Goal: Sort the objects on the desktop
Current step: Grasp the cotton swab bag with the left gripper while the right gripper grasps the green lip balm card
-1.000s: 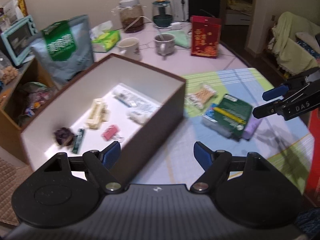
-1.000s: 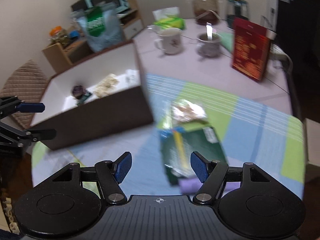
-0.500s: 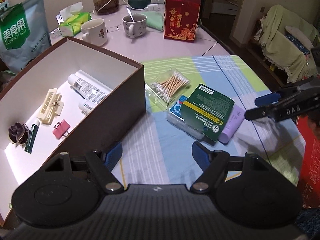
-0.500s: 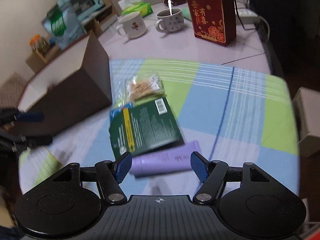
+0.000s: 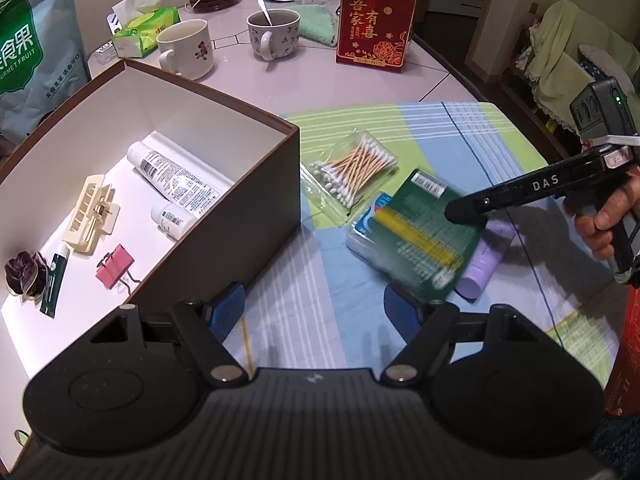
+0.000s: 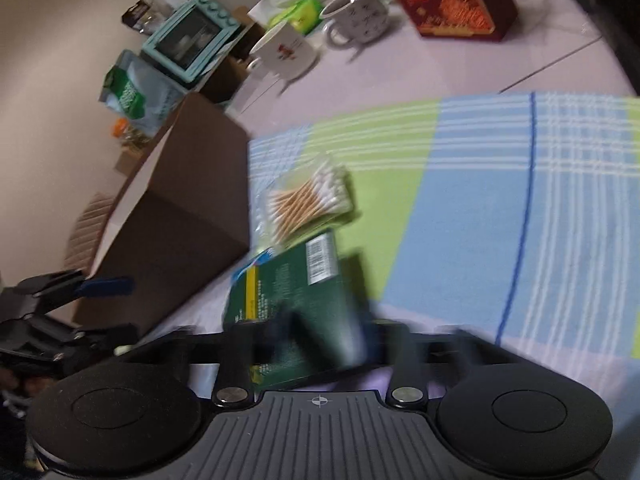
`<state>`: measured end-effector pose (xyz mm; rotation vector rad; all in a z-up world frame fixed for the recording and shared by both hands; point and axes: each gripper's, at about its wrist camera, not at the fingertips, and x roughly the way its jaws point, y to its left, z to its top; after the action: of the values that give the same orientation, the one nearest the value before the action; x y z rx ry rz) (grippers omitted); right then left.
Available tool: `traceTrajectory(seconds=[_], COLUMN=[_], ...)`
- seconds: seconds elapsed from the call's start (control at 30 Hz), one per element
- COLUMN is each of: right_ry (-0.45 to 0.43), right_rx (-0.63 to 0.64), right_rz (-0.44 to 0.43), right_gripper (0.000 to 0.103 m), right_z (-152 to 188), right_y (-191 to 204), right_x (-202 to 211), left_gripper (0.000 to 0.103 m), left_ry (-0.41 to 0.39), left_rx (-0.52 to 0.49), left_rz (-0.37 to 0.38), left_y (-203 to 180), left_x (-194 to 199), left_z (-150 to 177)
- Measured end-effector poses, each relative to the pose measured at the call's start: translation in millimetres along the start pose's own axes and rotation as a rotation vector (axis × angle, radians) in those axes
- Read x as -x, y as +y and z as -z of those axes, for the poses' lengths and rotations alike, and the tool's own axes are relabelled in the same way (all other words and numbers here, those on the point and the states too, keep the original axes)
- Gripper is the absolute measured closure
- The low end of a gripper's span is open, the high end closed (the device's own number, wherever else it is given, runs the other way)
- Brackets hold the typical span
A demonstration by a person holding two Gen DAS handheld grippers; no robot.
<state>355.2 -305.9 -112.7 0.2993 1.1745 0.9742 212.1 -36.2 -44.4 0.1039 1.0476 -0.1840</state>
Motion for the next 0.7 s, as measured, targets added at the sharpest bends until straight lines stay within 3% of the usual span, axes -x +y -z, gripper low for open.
traceTrajectory(seconds=[0.13,0.27,0.43,0.53,0.7], right_ry=[-0.039,-0.070,-0.023,-0.004,-0.050], right_rx=[0.035,0.169,0.304,0.268,0.082], right_rz=[-0.018,0.009,0.082,0.141,0.235], right_gripper=[0.096,0.101,0.103,0.103,0.103], right_z=[8,26,60,79,102], right_y=[13,44,68,61,32], right_x=[22,56,90,104,118], left_gripper=[0.031,0.038,0.038,0.038,0.031], left_ry=[0.003,-0.008,-0.034,-0.045,-0.030], left_rx=[-0.021,-0.077,-0.193,-0.269,-0.401], left_rz=[0.012,0.045,0.066,0.075,0.090], left_y=[-3,-11,-29,-41,-67], left_x=[-2,0,-4,-10,-41], left_z=[-4,-13,-36,-52,-86])
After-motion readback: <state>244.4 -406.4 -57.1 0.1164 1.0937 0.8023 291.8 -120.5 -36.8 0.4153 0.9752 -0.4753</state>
